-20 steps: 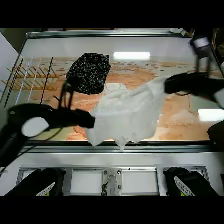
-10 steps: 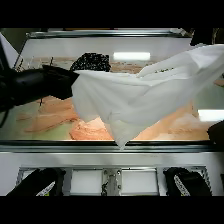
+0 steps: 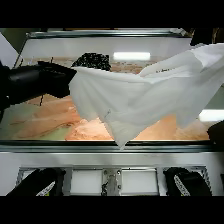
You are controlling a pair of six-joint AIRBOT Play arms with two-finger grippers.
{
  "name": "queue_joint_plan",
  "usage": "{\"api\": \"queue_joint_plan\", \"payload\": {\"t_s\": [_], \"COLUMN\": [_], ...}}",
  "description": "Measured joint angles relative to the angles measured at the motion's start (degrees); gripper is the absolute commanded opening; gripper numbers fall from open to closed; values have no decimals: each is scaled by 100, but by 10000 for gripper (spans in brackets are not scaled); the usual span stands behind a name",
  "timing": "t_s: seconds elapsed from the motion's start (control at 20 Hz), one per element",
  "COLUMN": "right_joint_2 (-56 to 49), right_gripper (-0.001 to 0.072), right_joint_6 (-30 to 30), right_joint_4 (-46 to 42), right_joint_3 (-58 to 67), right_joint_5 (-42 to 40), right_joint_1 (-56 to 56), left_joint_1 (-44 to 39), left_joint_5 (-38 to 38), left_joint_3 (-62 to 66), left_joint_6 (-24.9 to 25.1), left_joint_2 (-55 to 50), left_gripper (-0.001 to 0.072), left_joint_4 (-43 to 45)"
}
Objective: Fold the clothes and pants, and hang the long-sleeved shirts on hangers.
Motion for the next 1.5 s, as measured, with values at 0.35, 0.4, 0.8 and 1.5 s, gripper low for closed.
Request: {"api": "queue_joint_plan", "payload": {"t_s": [0.35, 0.4, 0.8, 1.5], "right_joint_2": [-389, -444, -424, 719], "right_gripper": [7, 7, 7, 6], "right_joint_6": [391, 494, 960, 1043], "right_joint_4": [-605, -730, -1038, -247], "right_joint_3": [0, 0, 0, 4], "right_joint_5": [444, 468, -1392, -3515], "right_joint_1": [0, 0, -2, -2], "left_joint_1": [0, 0, 0, 0], "left_joint_5": [48, 76, 1086, 1504], "left_joint_3": [-470, -485, 608, 2323], "left_joint_6": [0, 0, -2, 155], "left_joint_2": [-2, -2, -81, -146], "left_gripper": [11, 11, 11, 11], "left_joint_4": [2, 2, -33, -756]}}
